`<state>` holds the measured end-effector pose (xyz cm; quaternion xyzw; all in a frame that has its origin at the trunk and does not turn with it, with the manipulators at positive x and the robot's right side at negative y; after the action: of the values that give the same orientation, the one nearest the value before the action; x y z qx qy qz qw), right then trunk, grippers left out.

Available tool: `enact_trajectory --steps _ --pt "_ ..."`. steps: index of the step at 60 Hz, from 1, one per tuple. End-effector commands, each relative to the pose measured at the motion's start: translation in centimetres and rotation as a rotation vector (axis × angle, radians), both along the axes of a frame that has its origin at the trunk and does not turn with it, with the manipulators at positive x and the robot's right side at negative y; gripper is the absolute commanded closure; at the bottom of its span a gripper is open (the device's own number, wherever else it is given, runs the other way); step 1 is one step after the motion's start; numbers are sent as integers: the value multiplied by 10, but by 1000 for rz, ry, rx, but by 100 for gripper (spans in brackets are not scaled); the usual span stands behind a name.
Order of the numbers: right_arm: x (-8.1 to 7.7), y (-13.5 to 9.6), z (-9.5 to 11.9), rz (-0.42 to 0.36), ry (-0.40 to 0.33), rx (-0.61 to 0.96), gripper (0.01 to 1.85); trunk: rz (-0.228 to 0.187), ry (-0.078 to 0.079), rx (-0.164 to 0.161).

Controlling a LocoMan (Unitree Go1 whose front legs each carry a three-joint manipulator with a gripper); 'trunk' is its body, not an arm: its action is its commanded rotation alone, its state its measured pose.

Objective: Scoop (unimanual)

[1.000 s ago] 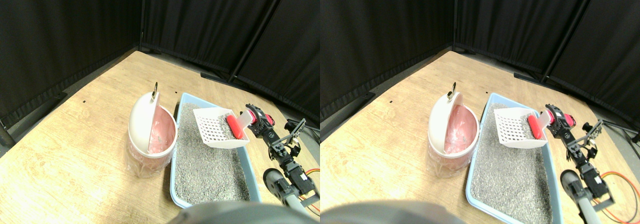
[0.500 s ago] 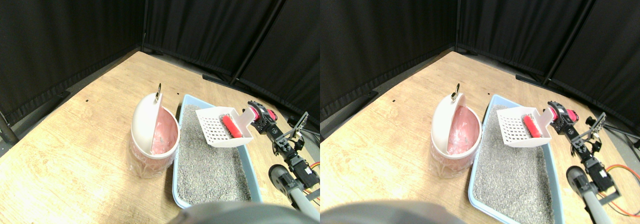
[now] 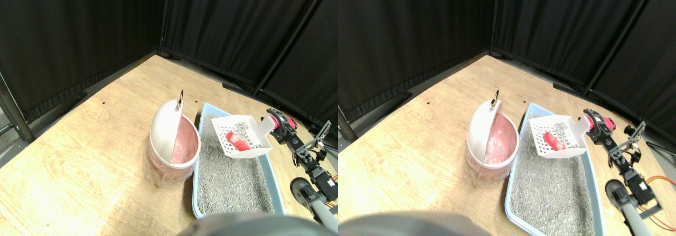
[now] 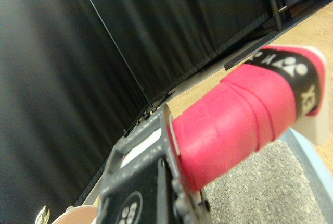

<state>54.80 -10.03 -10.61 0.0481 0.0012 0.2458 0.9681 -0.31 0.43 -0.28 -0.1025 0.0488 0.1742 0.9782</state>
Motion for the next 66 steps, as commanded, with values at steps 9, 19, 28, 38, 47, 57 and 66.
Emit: enact_trajectory --steps 9,19,28,38,47,57,66 --pt "1 9 10 26 -52 35 181 57 16 1" --pt "2 18 10 26 -31 29 181 75 17 -4" --pt "2 23 10 47 -28 13 181 79 17 -8" --pt "3 28 12 48 -37 -50 181 81 18 -8" --pt "5 31 17 81 -50 -119 181 80 14 -7" --pt "3 37 25 81 -36 -185 181 76 11 -4" --pt "4 40 25 104 -57 -220 181 76 11 -4"
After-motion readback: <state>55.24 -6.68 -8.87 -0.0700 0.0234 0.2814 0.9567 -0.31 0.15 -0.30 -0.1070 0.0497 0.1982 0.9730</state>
